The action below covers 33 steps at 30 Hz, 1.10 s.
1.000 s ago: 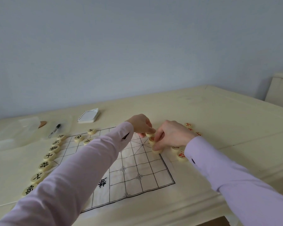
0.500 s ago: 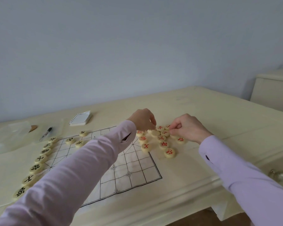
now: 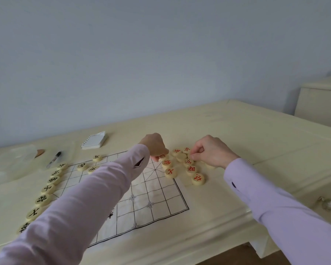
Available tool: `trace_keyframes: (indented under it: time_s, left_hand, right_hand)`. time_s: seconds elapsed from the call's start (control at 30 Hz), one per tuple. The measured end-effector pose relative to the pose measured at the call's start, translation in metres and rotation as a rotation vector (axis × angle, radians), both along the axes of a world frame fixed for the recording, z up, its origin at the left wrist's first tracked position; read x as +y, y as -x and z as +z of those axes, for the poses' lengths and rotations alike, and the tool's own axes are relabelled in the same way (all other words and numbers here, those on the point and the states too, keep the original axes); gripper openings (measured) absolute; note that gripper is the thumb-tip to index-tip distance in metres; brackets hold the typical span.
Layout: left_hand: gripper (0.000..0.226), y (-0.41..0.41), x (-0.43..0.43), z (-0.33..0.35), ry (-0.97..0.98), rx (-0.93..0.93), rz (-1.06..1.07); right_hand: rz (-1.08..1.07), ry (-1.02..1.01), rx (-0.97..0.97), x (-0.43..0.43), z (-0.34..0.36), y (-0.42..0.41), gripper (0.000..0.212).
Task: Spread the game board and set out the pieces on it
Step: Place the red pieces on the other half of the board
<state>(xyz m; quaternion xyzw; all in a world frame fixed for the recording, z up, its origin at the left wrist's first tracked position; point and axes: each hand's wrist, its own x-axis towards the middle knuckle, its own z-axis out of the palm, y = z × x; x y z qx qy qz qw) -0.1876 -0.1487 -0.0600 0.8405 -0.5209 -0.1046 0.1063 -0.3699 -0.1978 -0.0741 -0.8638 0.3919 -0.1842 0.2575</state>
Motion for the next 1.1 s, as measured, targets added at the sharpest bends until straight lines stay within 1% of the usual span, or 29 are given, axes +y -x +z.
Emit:
trace_keyframes:
  time_s: [0.07, 0.13, 0.23, 0.3, 0.33, 0.4, 0.47, 0.6, 0.73, 0.8, 0.87, 0.97, 1.1]
  left_hand:
    - [0.017, 0.001, 0.001, -0.001, 0.018, 0.002, -0.01]
    - [0.017, 0.003, 0.001, -0.001, 0.089, -0.025, -0.027]
    - [0.014, 0.01, 0.002, 0.0, 0.185, 0.006, -0.124]
    - [0.013, 0.02, 0.004, 0.001, 0.158, 0.062, -0.241]
    - [0.016, 0.024, 0.003, 0.001, 0.128, 0.057, -0.297]
    - [0.022, 0.032, 0.0, -0.001, 0.058, 0.02, -0.369]
    - [0.024, 0.038, -0.004, -0.001, 0.002, 0.027, -0.401]
    - [0.024, 0.042, -0.006, -0.001, -0.025, 0.037, -0.416]
    - [0.022, 0.041, -0.007, 0.002, 0.036, 0.075, -0.403]
    - [0.024, 0.038, -0.009, 0.001, 0.089, -0.018, -0.354]
    - [0.024, 0.035, -0.013, -0.002, 0.084, -0.112, -0.29]
    - [0.025, 0.033, -0.012, -0.003, 0.007, -0.129, -0.29]
    - [0.031, 0.033, -0.011, -0.001, -0.027, -0.112, -0.339]
  right_hand:
    - [-0.02, -0.003, -0.001, -0.002, -0.001, 0.001, 0.014]
    - [-0.07, -0.007, -0.025, -0.005, -0.004, 0.003, 0.011]
    - [-0.166, 0.021, -0.029, -0.009, -0.009, 0.009, 0.008]
    - [-0.2, 0.009, -0.01, -0.012, -0.01, 0.013, 0.007]
    - [-0.202, 0.001, 0.013, -0.012, -0.008, 0.015, 0.01]
    - [-0.183, -0.029, 0.078, -0.011, -0.007, 0.017, 0.02]
    - [-0.168, -0.059, 0.131, -0.01, -0.007, 0.02, 0.03]
    - [-0.148, -0.051, 0.184, -0.011, -0.007, 0.027, 0.035]
    - [-0.132, -0.036, 0.202, -0.013, -0.004, 0.031, 0.031]
    - [-0.144, -0.032, 0.164, -0.014, -0.004, 0.031, 0.024]
    - [-0.168, -0.007, 0.118, -0.014, -0.004, 0.029, 0.017]
    - [-0.196, 0.033, 0.097, -0.015, -0.003, 0.025, 0.013]
    - [-0.239, 0.051, 0.103, -0.02, -0.002, 0.024, 0.02]
